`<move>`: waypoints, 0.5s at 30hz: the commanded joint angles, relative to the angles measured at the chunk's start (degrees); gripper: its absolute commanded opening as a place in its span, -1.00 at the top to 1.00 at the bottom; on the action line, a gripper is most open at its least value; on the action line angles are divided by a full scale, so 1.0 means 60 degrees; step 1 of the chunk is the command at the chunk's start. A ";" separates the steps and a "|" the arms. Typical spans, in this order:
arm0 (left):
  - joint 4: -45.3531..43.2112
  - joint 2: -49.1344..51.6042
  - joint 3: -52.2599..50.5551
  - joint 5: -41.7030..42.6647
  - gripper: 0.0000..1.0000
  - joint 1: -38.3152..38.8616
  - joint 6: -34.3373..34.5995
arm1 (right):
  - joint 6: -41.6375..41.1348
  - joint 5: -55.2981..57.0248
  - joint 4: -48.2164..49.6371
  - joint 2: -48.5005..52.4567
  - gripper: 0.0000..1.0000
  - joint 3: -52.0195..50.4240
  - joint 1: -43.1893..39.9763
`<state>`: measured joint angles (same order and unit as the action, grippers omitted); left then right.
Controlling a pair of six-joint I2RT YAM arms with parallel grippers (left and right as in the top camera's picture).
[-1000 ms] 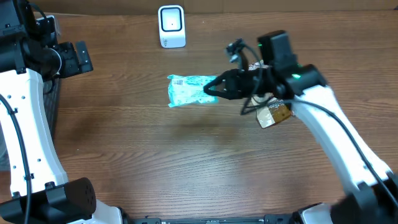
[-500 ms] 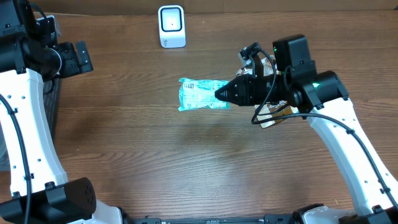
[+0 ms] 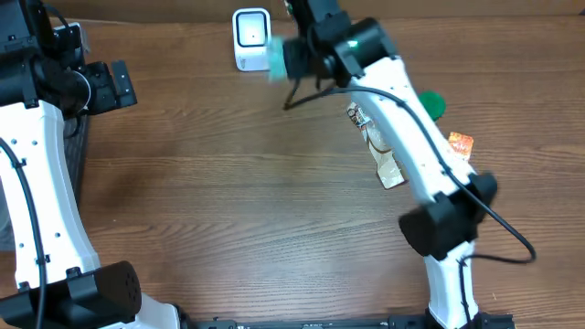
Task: Scan the item barcode
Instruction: 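Lift the wipes pack and hold it under the white scanner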
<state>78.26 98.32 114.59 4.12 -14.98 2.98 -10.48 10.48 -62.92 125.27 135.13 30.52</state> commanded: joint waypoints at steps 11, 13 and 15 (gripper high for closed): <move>-0.0018 -0.0029 0.0106 0.0058 -0.99 0.0066 0.0066 | 0.7191 0.3490 0.6972 0.2514 0.92 0.0328 0.0211; -0.0018 -0.0029 0.0106 0.0058 -0.99 0.0066 0.0066 | 0.8903 0.3493 0.7894 0.2900 0.92 0.0328 0.0295; -0.0018 -0.0029 0.0106 0.0058 -0.99 0.0066 0.0066 | 1.0531 0.3497 0.8378 0.3195 0.92 0.0328 0.0382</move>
<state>78.24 98.41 114.59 4.12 -14.98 2.98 32.29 30.28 -15.57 141.84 135.35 31.55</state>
